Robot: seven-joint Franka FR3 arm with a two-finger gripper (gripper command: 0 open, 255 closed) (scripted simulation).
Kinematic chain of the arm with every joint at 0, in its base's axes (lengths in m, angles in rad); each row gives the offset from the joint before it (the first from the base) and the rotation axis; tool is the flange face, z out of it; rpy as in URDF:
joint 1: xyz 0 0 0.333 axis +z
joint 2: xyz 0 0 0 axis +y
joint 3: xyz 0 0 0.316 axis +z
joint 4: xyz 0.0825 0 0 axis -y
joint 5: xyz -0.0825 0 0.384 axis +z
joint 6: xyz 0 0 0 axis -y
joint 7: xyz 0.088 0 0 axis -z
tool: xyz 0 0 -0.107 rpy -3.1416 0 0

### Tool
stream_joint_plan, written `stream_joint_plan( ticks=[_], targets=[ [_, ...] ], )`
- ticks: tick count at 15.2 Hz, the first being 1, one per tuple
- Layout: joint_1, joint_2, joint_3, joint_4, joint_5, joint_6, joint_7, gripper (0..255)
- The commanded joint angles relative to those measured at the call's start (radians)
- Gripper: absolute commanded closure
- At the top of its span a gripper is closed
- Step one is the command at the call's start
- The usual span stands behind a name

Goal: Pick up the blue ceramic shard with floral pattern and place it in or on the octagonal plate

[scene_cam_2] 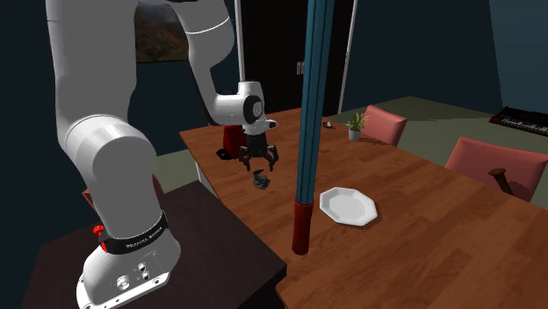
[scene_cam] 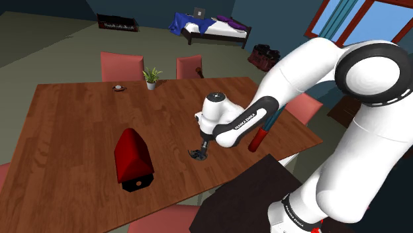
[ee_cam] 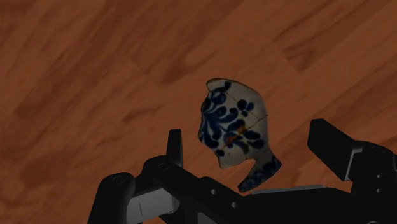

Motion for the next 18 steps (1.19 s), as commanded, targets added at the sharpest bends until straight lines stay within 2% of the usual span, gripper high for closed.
stream_joint_plan(
  ticks=[1,9,17,18],
  targets=[
    [0.024,0.087,-0.017,0.041,-0.058,0.044,0.029,0],
    [0.053,0.202,-0.069,0.070,-0.118,0.131,0.076,0],
    [0.054,0.202,-0.069,0.070,-0.118,0.131,0.075,0],
    [0.054,0.202,-0.069,0.070,-0.118,0.131,0.075,255]
  ],
)
